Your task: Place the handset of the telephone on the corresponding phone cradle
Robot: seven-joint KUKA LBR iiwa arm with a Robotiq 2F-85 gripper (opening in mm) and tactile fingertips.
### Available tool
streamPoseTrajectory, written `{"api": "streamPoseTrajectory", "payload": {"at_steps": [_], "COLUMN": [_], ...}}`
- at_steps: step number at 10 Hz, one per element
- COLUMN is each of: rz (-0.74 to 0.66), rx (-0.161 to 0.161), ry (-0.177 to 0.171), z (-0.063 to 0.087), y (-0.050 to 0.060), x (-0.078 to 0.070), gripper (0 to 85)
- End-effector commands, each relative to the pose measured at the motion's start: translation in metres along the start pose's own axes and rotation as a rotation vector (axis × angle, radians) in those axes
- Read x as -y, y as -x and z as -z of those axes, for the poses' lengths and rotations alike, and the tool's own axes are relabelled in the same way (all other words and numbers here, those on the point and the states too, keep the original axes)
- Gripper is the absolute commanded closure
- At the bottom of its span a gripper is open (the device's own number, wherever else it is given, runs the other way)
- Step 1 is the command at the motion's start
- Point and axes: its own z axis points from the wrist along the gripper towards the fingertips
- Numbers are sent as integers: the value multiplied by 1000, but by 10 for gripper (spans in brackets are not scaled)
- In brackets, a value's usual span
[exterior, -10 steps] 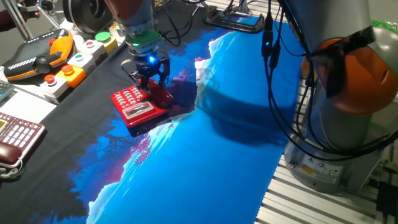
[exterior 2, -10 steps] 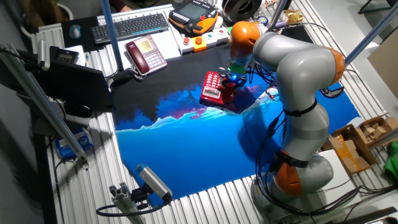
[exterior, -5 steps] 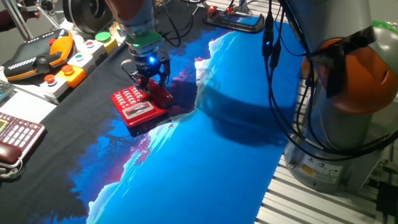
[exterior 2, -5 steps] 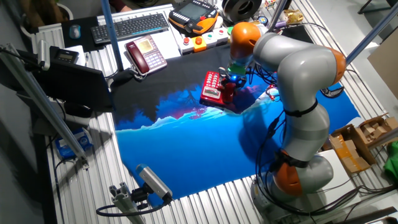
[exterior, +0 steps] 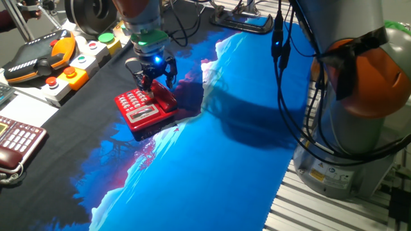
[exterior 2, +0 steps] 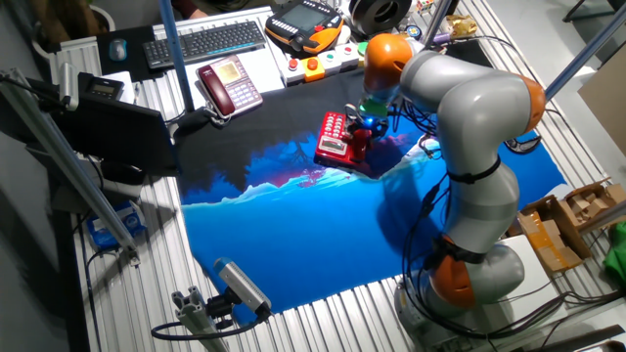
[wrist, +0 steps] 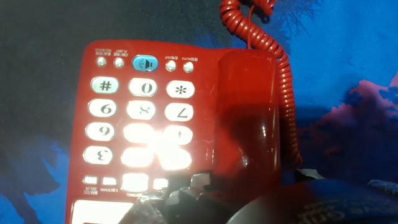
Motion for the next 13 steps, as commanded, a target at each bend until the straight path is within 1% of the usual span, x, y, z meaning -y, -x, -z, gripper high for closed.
{"api": "streamPoseTrajectory", "payload": {"at_steps": [1,4,5,6,7,13], "rz": [1,11,19,21,25,26], "rx": [0,-3,-6,-9,-7,-5], "ry": [0,10,18,23,24,36], "z": [0,1,1,2,2,2], "y": [0,0,-1,-2,-2,-3], "x": [0,1,1,1,1,-2], "gripper": [160,163,180,227,243,260]}}
